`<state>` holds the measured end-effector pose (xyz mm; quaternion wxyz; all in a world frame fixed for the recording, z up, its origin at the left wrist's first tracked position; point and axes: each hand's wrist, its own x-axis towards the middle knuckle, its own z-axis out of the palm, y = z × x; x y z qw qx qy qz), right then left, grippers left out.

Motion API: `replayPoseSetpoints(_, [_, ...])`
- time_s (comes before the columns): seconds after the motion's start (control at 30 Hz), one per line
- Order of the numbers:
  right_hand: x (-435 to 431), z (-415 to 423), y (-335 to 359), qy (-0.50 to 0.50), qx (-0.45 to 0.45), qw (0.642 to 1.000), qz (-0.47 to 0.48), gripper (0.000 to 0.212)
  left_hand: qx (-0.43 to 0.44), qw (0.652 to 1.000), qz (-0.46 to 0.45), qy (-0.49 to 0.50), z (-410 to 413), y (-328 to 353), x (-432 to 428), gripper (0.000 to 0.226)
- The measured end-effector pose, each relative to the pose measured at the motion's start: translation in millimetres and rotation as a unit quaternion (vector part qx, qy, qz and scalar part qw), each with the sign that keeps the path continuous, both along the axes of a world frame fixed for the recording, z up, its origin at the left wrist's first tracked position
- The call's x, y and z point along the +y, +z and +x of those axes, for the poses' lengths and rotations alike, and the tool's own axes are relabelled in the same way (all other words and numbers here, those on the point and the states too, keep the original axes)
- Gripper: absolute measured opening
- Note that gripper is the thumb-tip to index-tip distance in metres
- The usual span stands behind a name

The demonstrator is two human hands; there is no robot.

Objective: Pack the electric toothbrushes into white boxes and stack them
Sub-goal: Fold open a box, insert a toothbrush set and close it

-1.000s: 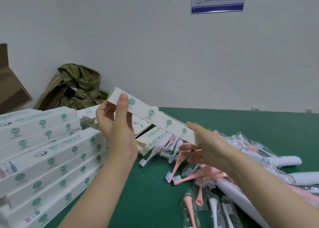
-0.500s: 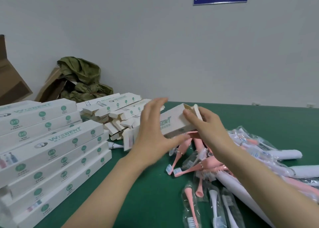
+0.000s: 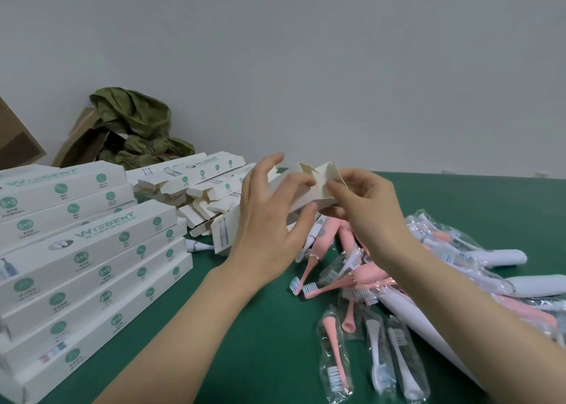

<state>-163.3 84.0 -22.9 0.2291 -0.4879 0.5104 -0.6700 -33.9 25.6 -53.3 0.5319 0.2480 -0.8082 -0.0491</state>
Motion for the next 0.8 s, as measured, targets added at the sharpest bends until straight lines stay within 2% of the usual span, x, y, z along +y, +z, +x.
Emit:
replayPoseSetpoints(0.13, [1,5,-2,-0.004,0.059,0.998,-0.012,0.016,0.065,0.997,0.026,0.02,1,8,5,0.035])
replayPoseSetpoints(0.3, [3,10,-1,0.024,0.074,0.997,-0.002,0.01,0.041,0.997,0.066,0.016,2,10,4,0.041])
replayPoseSetpoints(0.4, [4,8,3,0.057,0.023,0.998,0.001,0.011,0.039,0.995,0.093,-0.01,4,13,4,0.034])
replayPoseSetpoints(0.53, [6,1,12,0.101,-0.058,0.993,0.006,0.015,0.013,0.994,0.098,-0.044,9,17,3,0.048])
replayPoseSetpoints(0.67, [3,-4,20,0.162,-0.12,0.979,0.025,0.027,0.043,0.998,-0.011,0.034,10,16,4,0.042])
replayPoseSetpoints(0.73, [-4,-13,22,0.108,-0.133,0.984,0.04,0.026,0.074,0.994,-0.033,0.072,11,15,2,0.04])
replayPoseSetpoints(0.8, [-17,-24,19,-0.003,-0.043,0.993,0.107,0.017,0.128,0.989,0.003,0.075,14,17,-2,0.041])
